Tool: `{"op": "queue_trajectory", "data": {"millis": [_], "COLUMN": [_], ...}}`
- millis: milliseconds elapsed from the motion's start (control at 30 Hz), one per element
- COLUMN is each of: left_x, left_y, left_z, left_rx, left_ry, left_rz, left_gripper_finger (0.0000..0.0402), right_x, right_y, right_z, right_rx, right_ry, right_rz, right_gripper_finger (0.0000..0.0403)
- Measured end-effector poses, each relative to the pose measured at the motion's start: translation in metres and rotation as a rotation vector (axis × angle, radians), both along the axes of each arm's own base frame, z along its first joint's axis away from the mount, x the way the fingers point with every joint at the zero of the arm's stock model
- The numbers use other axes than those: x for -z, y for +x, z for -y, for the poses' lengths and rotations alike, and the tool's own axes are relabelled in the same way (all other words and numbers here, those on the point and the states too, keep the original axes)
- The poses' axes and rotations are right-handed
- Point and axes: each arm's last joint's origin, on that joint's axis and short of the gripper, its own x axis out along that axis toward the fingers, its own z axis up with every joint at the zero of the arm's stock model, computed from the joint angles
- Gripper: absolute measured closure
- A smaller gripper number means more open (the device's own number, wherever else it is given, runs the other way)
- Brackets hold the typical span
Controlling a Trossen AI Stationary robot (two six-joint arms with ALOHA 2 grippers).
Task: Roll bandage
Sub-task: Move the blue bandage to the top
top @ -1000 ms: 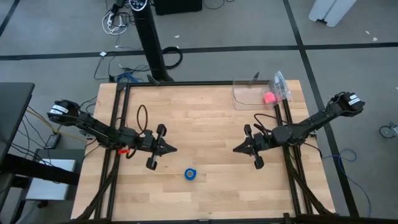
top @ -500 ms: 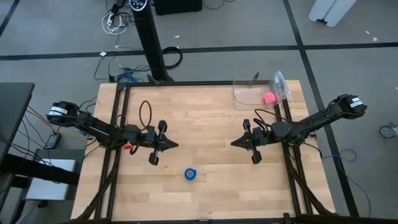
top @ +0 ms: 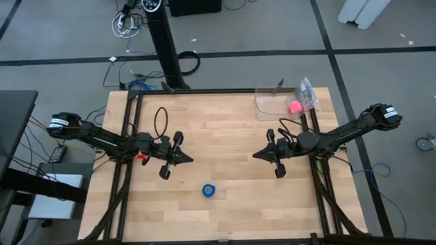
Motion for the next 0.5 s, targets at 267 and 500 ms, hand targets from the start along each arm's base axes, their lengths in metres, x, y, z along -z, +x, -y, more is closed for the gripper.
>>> {"op": "queue_trajectory", "data": {"millis": [267,500], "left_x": [-0.008,-0.018], "left_y": [-0.013,-0.026], "left_z": [-0.001,-0.003], "left_rx": [0.022,0.013], "left_ry": [0.011,0.037], "left_rz": [-0.028,-0.021], "left_gripper_finger": [0.0394,0.0394], "right_x": [0.001,0.003], "right_y": [0.000,0.000], "right_z": [0.000,0.000], "right_rx": [0.004,0.003], "right_ry": [-0.004,-0.008], "right_rz": [-0.015,-0.032], "right_gripper_finger": [0.0402,0.0402]}}
